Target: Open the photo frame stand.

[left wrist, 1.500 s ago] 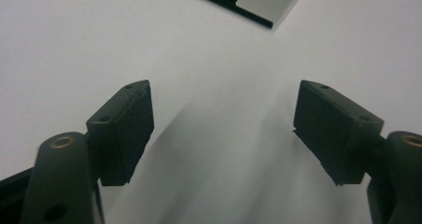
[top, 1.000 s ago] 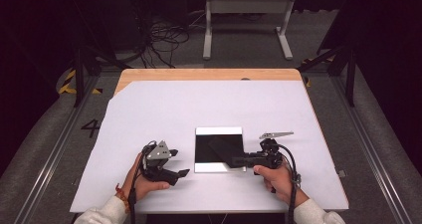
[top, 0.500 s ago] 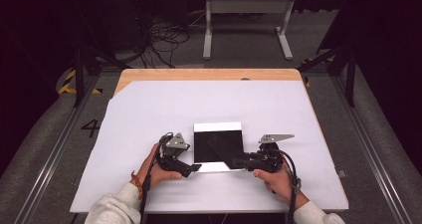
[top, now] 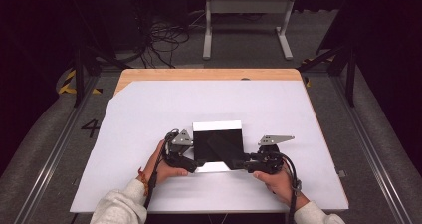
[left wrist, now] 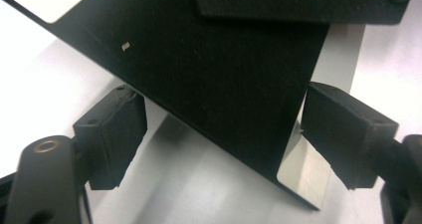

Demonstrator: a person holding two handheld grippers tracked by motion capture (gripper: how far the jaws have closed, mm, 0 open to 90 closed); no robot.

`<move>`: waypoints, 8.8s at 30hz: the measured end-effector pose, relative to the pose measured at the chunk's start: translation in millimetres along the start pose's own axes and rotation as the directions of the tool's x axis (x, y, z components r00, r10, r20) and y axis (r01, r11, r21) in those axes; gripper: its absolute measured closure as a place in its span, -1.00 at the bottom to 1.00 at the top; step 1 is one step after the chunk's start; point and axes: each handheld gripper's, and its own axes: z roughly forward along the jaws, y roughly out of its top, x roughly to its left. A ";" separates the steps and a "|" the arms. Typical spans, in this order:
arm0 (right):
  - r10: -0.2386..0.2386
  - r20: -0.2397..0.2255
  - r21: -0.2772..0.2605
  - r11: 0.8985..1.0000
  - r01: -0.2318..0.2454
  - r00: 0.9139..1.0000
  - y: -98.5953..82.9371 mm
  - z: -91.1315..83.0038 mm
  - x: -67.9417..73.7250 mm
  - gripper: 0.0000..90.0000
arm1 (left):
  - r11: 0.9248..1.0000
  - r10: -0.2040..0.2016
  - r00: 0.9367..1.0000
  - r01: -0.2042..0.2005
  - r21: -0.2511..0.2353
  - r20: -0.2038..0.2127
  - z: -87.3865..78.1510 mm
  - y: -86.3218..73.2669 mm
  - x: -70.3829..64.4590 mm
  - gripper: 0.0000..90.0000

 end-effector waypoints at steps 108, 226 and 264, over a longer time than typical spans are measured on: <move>-0.154 0.212 0.013 0.988 0.155 0.965 13.5 -2.5 6.2 0.60 | 0.997 0.068 0.987 -0.074 -0.035 -0.144 14.2 10.9 -2.9 0.31; -0.261 0.292 -0.064 0.955 0.291 0.920 9.6 -55.2 34.0 0.69 | 0.964 0.178 0.972 -0.204 -0.172 -0.151 -29.5 15.1 -20.7 0.42; -0.255 0.359 -0.113 0.943 0.313 0.898 27.9 -38.4 24.7 0.65 | 0.958 0.183 0.972 -0.210 -0.196 -0.147 -42.7 16.5 -27.6 0.70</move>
